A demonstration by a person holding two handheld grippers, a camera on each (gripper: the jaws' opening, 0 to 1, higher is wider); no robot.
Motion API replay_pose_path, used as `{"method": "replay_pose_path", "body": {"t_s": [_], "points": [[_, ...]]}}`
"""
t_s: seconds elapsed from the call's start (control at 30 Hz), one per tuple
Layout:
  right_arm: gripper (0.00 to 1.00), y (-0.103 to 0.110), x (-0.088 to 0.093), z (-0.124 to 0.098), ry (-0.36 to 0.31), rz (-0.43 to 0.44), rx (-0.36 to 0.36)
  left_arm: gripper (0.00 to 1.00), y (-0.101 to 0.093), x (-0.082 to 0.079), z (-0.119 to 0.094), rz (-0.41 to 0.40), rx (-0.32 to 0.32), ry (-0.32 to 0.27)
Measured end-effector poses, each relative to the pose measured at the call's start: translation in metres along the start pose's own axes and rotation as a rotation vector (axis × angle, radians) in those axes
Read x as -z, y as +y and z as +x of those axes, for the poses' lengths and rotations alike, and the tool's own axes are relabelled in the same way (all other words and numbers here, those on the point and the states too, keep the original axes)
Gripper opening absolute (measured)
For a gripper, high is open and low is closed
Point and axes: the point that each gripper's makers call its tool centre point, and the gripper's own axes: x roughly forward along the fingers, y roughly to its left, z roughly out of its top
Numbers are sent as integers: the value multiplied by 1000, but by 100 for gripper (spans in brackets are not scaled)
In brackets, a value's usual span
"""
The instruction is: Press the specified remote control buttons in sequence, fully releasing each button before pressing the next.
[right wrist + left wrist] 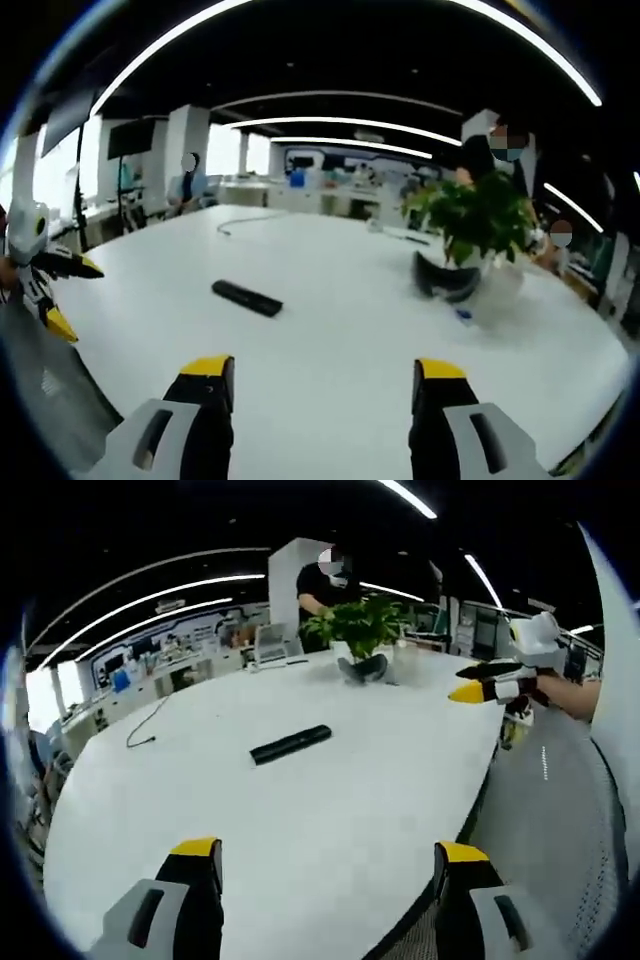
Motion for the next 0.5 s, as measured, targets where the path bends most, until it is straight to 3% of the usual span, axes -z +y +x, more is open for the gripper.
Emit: {"method": "replay_pose_path", "body": {"t_s": [0.17, 0.23, 0.33, 0.4, 0.5], "points": [[70, 4, -1, 1, 2, -18, -19, 91, -3, -8, 15, -40, 91, 1], [69, 5, -1, 1, -1, -20, -21, 92, -4, -9, 22, -105, 141, 17], [68, 4, -2, 0, -7, -16, -20, 89, -2, 0, 36, -184, 244, 102], [67, 3, -3, -1, -14, 0, -24, 86, 2, -4, 43, -198, 265, 81], [67, 3, -3, -1, -22, 26, -30, 90, 13, -9, 59, -337, 305, 89]]}}
